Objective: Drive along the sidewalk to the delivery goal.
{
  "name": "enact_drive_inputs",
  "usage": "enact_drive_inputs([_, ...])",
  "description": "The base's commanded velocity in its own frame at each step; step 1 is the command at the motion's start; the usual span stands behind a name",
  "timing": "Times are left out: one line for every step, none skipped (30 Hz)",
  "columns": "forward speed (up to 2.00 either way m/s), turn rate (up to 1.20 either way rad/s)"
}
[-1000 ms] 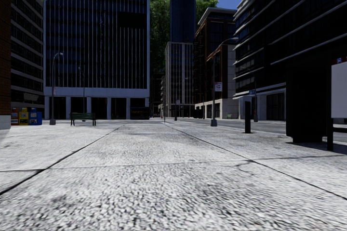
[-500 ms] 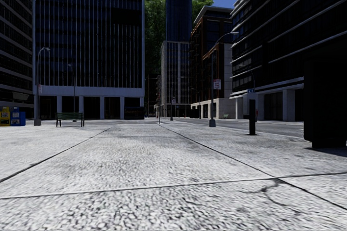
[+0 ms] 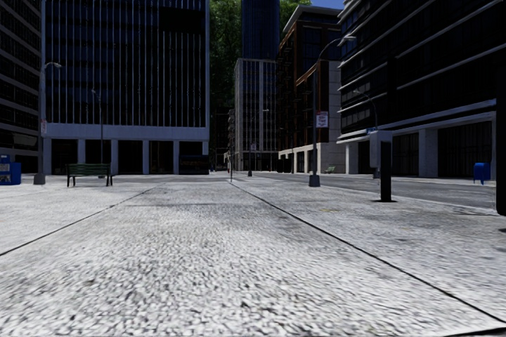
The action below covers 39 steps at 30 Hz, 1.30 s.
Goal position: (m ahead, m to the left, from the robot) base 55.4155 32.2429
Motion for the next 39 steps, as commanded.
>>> enact_drive_inputs([2.00, 0.00])
enact_drive_inputs([2.00, 0.00])
enact_drive_inputs([2.00, 0.00])
enact_drive_inputs([2.00, 0.00])
enact_drive_inputs([2.00, 0.00])
enact_drive_inputs([2.00, 0.00])
enact_drive_inputs([2.00, 0.00])
enact_drive_inputs([2.00, 0.00])
enact_drive_inputs([2.00, 0.00])
enact_drive_inputs([2.00, 0.00])
enact_drive_inputs([2.00, 0.00])
enact_drive_inputs([2.00, 0.00])
enact_drive_inputs([2.00, 0.00])
enact_drive_inputs([2.00, 0.00])
enact_drive_inputs([2.00, 0.00])
enact_drive_inputs([2.00, 0.00])
enact_drive_inputs([2.00, 0.00])
enact_drive_inputs([2.00, 0.00])
enact_drive_inputs([2.00, 0.00])
enact_drive_inputs([2.00, 0.00])
enact_drive_inputs([2.00, 0.00])
enact_drive_inputs([2.00, 0.00])
enact_drive_inputs([2.00, 0.00])
enact_drive_inputs([2.00, 0.00])
enact_drive_inputs([2.00, 0.00])
enact_drive_inputs([2.00, 0.00])
enact_drive_inputs([2.00, 0.00])
enact_drive_inputs([2.00, 0.00])
enact_drive_inputs([2.00, 0.00])
enact_drive_inputs([2.00, 0.00])
enact_drive_inputs([2.00, 0.00])
enact_drive_inputs([2.00, 0.00])
enact_drive_inputs([2.00, 0.00])
enact_drive_inputs([2.00, 0.00])
enact_drive_inputs([2.00, 0.00])
enact_drive_inputs([2.00, 0.00])
enact_drive_inputs([2.00, 0.00])
enact_drive_inputs([2.00, 0.00])
enact_drive_inputs([2.00, 0.00])
